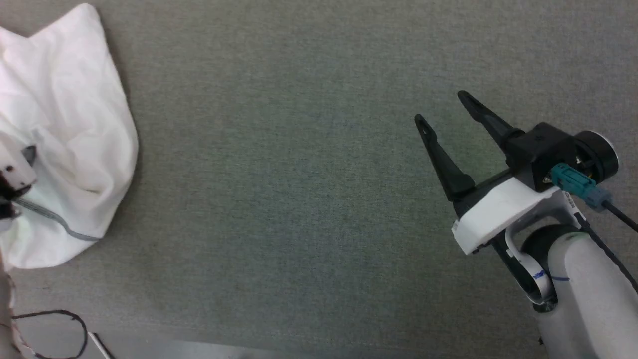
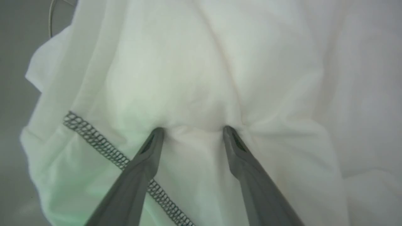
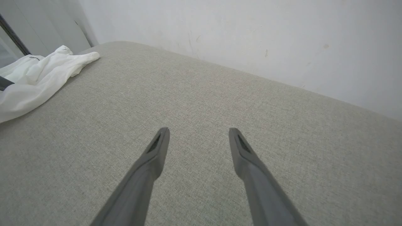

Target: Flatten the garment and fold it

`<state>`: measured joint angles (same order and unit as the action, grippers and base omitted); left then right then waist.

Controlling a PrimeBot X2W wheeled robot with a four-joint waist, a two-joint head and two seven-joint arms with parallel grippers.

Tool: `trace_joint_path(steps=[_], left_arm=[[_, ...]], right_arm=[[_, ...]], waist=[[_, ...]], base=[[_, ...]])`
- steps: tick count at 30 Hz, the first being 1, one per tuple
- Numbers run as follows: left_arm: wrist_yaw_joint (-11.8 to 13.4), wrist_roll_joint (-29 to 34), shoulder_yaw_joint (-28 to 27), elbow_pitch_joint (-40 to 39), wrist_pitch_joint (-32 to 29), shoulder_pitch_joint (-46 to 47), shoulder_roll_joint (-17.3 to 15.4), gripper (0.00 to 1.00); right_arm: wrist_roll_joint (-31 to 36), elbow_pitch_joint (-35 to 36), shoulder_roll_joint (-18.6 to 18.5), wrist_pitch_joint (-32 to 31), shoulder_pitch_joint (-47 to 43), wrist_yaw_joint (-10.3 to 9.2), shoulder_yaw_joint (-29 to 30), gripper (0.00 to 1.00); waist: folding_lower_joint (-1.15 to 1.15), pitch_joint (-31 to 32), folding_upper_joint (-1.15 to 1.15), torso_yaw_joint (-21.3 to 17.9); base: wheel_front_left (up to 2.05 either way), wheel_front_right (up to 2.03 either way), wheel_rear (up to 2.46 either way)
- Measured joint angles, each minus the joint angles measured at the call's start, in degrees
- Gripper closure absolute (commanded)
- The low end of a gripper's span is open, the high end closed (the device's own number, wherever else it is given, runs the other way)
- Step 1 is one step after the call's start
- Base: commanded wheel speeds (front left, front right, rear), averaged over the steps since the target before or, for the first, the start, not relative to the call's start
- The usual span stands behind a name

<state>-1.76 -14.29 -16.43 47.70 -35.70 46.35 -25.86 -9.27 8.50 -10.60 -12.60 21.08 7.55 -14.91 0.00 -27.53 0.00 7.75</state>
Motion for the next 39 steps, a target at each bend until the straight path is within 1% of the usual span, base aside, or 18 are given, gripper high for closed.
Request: trace_joint_path(steps=[3, 4, 5, 10, 13, 15, 17, 19, 21, 27, 31, 34, 36, 39], left_arm=[[0.54, 0.22, 0.4, 1.72, -4.02, 2.19, -2.24, 0.0], [0.36, 0.15, 0.45, 2.07, -5.75, 2.74, -2.85, 0.62], [0.42, 0.13, 0.37, 2.18, -6.77, 3.21, -3.24, 0.99], [2.23, 0.76, 0.99, 1.79, -7.61, 3.34, -4.1, 1.0], [3.39, 1.99, 2.14, 1.44, -5.47, 2.92, -4.08, 1.0], [4.04, 3.7, 3.49, 1.04, -2.16, 2.12, -4.05, 1.0], [5.47, 5.81, 4.93, 0.47, 2.65, 1.4, -4.23, 1.0], [5.35, 7.33, 6.34, 0.01, 6.58, 1.38, -4.57, 1.0], [5.68, 8.69, 7.62, -0.74, 11.96, 1.88, -5.03, 1.0], [4.81, 12.47, 11.87, -2.69, 27.28, 4.67, -7.27, 1.0], [3.11, 14.4, 14.77, -3.09, 35.48, 7.15, -8.01, 1.0], [1.88, 14.86, 16.24, -3.16, 39.45, 8.51, -8.17, 1.0], [1.19, 14.88, 17.08, -3.42, 41.06, 9.05, -8.0, 1.0], [-0.23, 14.68, 18.33, -4.67, 42.12, 9.25, -6.54, 1.0]], right_arm=[[0.05, 0.09, -0.2, 0.0, 0.81, 0.0, -0.55, 0.0], [0.07, 0.07, -0.2, 0.01, 1.02, 0.0, -0.71, 0.0], [0.07, 0.07, -0.19, 0.01, 1.1, 0.0, -0.75, 0.0], [0.05, -0.59, -0.02, 0.23, 1.13, 0.0, -0.91, 0.0], [-0.29, -1.89, 0.37, 0.9, 1.14, -0.01, -1.22, 0.0], [-0.74, -3.13, 0.68, 1.64, 1.14, 0.0, -1.37, 0.0], [-1.27, -4.26, 1.07, 2.23, 1.13, 0.0, -1.35, 0.0], [-1.8, -5.55, 1.54, 2.88, 1.06, 0.0, -1.3, 0.0], [-2.16, -6.76, 1.96, 3.71, 0.81, 0.0, -0.9, 0.0], [-3.49, -10.73, 3.44, 5.43, -0.99, 0.0, -0.02, 0.0], [-3.67, -12.6, 4.31, 6.36, -2.45, 0.0, 0.51, 0.0], [-3.74, -13.59, 4.86, 7.14, -3.41, 0.0, 0.85, 0.0], [-3.58, -14.0, 5.19, 7.43, -4.1, 0.0, 1.14, 0.0], [-2.81, -14.18, 5.45, 7.78, -5.2, 0.0, 1.66, 0.0]], waist=[[0.0, -1.67, 0.0, -1.0], [0.0, -2.03, 0.0, -1.39], [-0.01, -2.29, 0.0, -1.79], [0.0, -2.57, 0.0, -3.14], [0.0, -1.63, 0.0, -3.36], [0.01, -0.62, 0.0, -3.39], [0.01, 0.71, 0.0, -3.32], [0.01, 2.27, 0.0, -3.18], [0.01, 4.01, 0.0, -2.99], [0.0, 9.9, 0.0, -2.38], [-0.01, 13.99, 0.0, -2.05], [-0.01, 16.91, 0.0, -2.01], [-0.01, 18.75, 0.0, -2.15], [-0.02, 21.19, 0.0, -2.7]], base=[[0.0, 0.0, 0.0], [0.0, 0.0, 0.0], [0.0, 0.0, 0.0], [0.0, 0.0, 0.0], [0.0, 0.0, 0.0], [0.0, 0.0, 0.0], [0.0, 0.0, 0.0], [0.0, 0.0, 0.0], [0.0, 0.0, 0.0], [0.0, 0.0, 0.0], [0.0, 0.0, 0.0], [0.0, 0.0, 0.0], [0.0, 0.0, 0.0], [0.0, 0.0, 0.0]])
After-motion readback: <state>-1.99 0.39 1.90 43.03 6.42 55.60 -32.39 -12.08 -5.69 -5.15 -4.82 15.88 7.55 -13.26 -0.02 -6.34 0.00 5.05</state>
